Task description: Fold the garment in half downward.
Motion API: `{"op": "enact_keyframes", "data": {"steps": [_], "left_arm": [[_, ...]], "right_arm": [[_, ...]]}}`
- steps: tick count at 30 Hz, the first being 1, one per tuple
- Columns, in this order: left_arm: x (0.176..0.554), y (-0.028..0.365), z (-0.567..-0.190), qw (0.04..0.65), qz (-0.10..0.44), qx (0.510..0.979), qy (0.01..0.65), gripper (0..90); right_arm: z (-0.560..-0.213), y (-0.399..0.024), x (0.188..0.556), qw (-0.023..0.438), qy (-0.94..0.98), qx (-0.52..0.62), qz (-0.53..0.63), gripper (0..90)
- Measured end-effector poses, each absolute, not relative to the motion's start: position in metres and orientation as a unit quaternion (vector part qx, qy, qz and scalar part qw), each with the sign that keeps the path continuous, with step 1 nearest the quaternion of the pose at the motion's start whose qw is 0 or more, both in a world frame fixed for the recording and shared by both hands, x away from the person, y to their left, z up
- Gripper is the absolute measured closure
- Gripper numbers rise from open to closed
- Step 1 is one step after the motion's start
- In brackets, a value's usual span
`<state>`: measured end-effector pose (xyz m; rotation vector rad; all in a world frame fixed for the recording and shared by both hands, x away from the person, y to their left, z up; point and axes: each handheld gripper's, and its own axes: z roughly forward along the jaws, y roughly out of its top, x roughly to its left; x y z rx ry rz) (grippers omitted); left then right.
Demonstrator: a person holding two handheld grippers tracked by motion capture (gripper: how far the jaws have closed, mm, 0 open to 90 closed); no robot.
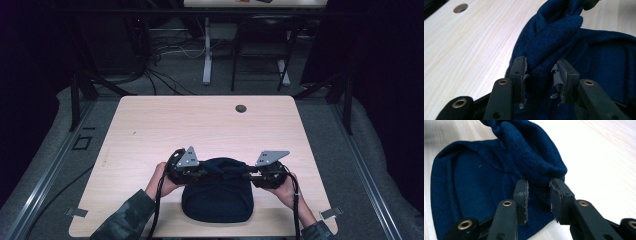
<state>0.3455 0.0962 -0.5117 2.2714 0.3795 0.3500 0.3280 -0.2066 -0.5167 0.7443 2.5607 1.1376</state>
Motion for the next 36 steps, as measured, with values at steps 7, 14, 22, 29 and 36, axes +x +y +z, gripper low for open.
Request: {"op": "enact_keyframes", "data": {"steps": [7, 14, 22, 29, 36], "left_arm": [[0.335, 0.098, -0.521, 0.389, 0.122, 0.9, 0.157, 61.1], [0.327, 0.1, -0.532, 0.375, 0.108, 0.907, 0.156, 59.9], [0.32, 0.098, -0.538, 0.366, 0.095, 0.913, 0.151, 58.1], [0.314, 0.098, -0.546, 0.356, 0.075, 0.92, 0.147, 56.0], [0.308, 0.103, -0.55, 0.359, 0.064, 0.92, 0.142, 51.3]], "right_arm": [[-0.52, -0.206, 0.322, 0.118, 0.88, 0.252, 0.384, 65.7], [-0.525, -0.204, 0.314, 0.112, 0.886, 0.244, 0.377, 64.9], [-0.532, -0.204, 0.306, 0.111, 0.889, 0.246, 0.37, 64.6], [-0.539, -0.205, 0.297, 0.106, 0.894, 0.247, 0.359, 64.8], [-0.543, -0.206, 0.289, 0.101, 0.898, 0.25, 0.347, 64.4]]}}
